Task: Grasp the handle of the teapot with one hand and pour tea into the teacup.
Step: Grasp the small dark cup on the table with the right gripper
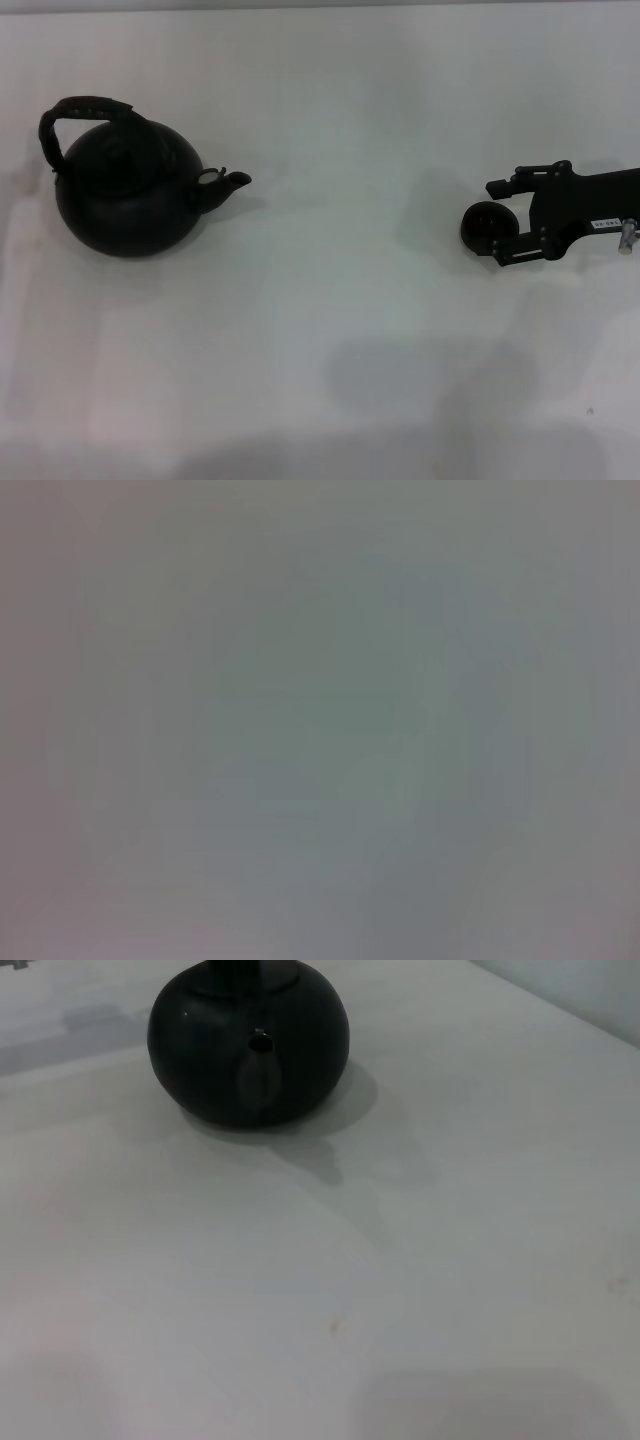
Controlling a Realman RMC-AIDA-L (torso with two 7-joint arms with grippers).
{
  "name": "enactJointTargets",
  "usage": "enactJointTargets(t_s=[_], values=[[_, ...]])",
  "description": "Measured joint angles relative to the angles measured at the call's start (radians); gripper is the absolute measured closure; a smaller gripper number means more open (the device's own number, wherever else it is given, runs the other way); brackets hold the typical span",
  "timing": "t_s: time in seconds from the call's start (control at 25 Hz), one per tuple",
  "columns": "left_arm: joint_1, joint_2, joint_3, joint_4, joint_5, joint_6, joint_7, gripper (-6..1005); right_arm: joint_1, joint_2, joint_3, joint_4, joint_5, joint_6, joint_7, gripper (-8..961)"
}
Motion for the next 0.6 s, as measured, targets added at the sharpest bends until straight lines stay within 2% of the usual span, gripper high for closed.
enactJointTargets(t_s=[0.6], values=[[-0.004,-0.001,0.000,0.000,0.000,0.000,0.000,199,0.000,0.000,-0.016,0.022,0.001,-0.034,0.000,99]])
